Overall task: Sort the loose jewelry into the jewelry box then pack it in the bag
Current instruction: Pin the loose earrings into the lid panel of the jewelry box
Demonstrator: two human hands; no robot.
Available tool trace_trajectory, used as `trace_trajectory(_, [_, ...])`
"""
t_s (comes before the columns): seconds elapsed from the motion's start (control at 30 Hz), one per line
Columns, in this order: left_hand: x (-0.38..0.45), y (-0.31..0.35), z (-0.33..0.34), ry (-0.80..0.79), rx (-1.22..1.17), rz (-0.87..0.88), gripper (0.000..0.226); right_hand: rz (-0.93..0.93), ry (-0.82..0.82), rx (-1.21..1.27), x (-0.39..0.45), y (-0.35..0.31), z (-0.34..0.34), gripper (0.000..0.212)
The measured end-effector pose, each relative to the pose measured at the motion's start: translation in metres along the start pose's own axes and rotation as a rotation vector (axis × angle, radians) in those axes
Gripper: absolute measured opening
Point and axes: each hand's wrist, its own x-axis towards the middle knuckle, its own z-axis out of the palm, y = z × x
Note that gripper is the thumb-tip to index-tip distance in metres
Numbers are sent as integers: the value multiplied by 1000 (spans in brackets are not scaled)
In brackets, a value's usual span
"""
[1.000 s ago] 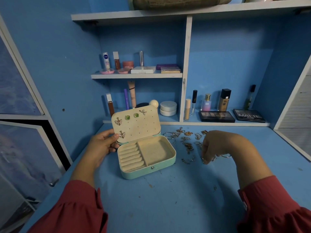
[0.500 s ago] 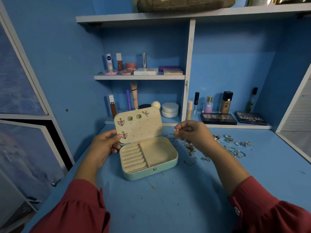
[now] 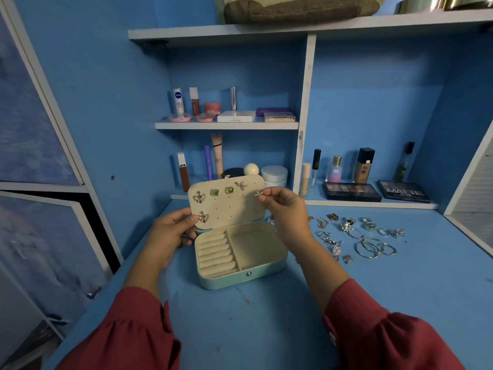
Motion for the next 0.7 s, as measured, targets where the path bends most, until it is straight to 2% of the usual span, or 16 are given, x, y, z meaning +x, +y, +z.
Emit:
trace_trajectory(0.2, [0, 0, 0, -3, -18, 7, 23, -51, -2, -25, 9, 0, 4, 19])
trace_trajectory(0.33, [0, 0, -1, -7, -21, 7, 22, -113, -21, -138, 17, -3, 4, 21])
trace_trajectory(0.47, [-1, 1, 0, -7, -24, 6, 22, -213, -73, -346, 21, -9, 1, 25])
trace_trajectory(0.6, [-2, 2, 0, -15, -24, 8, 22, -300, -78, -641, 25, -12, 0, 17])
trace_trajectory(0.7, [-4, 3, 0, -15, -25, 8, 21, -306, -41, -672, 26, -16, 2, 14])
